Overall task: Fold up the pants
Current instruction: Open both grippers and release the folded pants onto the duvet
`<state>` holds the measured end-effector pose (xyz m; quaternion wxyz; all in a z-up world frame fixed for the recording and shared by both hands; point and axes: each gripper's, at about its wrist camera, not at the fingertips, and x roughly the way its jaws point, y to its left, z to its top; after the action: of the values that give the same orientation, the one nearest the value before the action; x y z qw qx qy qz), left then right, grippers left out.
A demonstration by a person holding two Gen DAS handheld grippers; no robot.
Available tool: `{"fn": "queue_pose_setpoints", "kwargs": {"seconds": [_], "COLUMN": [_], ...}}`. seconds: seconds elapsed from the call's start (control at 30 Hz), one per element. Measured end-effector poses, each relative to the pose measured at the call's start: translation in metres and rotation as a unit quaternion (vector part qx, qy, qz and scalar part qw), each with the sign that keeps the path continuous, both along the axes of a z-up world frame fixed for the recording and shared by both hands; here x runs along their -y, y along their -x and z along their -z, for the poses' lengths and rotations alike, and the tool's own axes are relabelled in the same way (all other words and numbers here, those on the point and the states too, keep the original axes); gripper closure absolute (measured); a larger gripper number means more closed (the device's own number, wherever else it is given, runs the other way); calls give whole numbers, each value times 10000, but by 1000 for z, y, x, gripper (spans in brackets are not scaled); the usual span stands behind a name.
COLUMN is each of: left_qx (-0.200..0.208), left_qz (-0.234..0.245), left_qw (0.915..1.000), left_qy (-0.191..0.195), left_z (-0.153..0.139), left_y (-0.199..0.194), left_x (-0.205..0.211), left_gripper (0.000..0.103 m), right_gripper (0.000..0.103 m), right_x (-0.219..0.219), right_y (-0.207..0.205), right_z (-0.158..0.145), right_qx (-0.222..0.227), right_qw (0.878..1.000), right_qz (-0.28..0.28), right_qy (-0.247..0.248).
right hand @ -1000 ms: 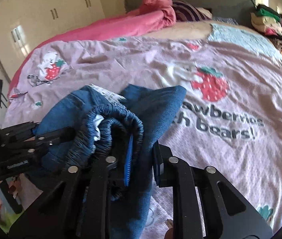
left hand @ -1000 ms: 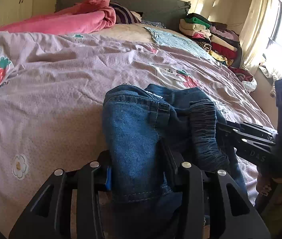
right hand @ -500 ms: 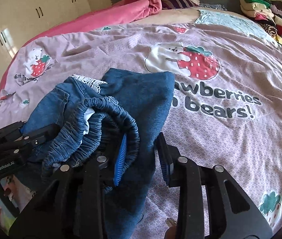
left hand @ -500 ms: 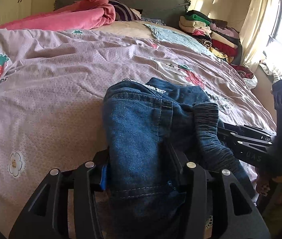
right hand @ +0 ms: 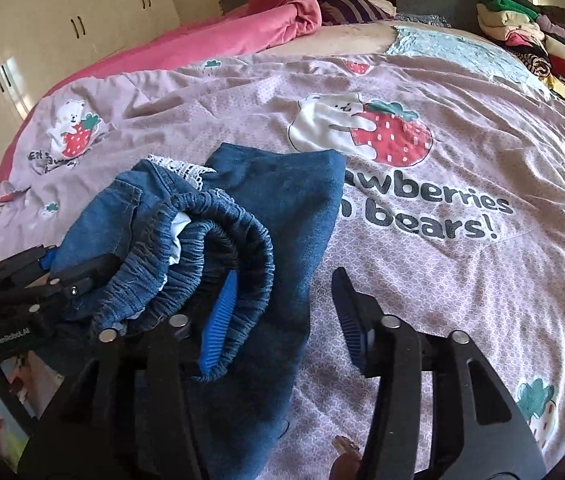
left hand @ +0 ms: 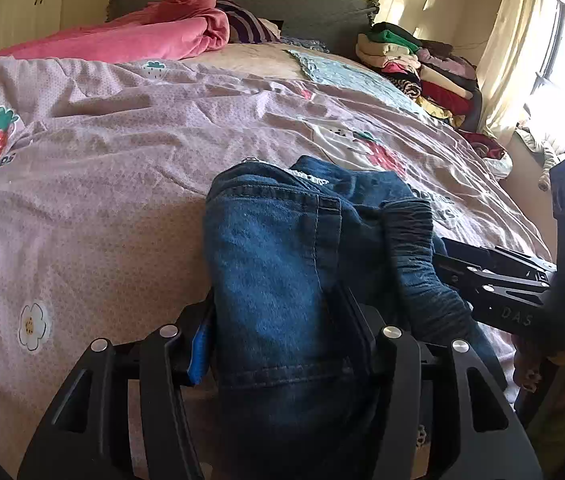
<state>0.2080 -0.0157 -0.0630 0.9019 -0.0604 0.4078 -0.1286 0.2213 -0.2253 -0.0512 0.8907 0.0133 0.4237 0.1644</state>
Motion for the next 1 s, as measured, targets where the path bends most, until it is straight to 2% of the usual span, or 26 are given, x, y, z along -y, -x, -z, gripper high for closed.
{"fn": "queue_pose_setpoints", "kwargs": {"seconds": [0.1, 0.23, 0.4, 0.47, 0.5, 0.63, 0.67, 0.7, 0.73, 1.0], "left_qx": [19, 50, 63, 66, 68, 103, 104, 102, 111, 203], "left_qz": [4, 8, -58, -84, -101, -132, -142, -160, -179, -222], "left_qw": [10000, 10000, 9999, 9999, 9999, 9998, 9998, 9998, 9997, 9995], "left_qy": [13, 27, 83, 94, 99, 82, 82, 78, 82, 54], "left_z": [-2, -3, -4, -4, -5, -8, -8, -8, -10, -20], "left_y": [3, 6, 6, 7, 8, 10, 10, 10, 11, 21], "left_x": [0, -2, -9, -11, -12, -14, -14, -15, -15, -20], "left_gripper": [42, 40, 38, 32, 25, 23, 20, 10, 9, 5], "right_gripper": [49, 37, 29, 24, 22, 14, 13, 12, 10, 9], "right_x": [2, 4, 6, 6, 7, 10, 10, 10, 10, 6], "right_y": [3, 6, 10, 11, 12, 16, 17, 18, 20, 31], "right_z": [-4, -11, -17, -18, -20, -26, -29, -31, -33, -44], "right_qx": [84, 168, 240, 246, 261, 335, 374, 397, 423, 529], "right_qw": [10000, 9998, 9997, 9996, 9996, 9990, 9987, 9986, 9984, 9980], "right_qz": [41, 95, 110, 116, 126, 127, 120, 102, 88, 23], "right_qy": [16, 8, -16, -14, -35, -271, -313, -338, -364, -341]}}
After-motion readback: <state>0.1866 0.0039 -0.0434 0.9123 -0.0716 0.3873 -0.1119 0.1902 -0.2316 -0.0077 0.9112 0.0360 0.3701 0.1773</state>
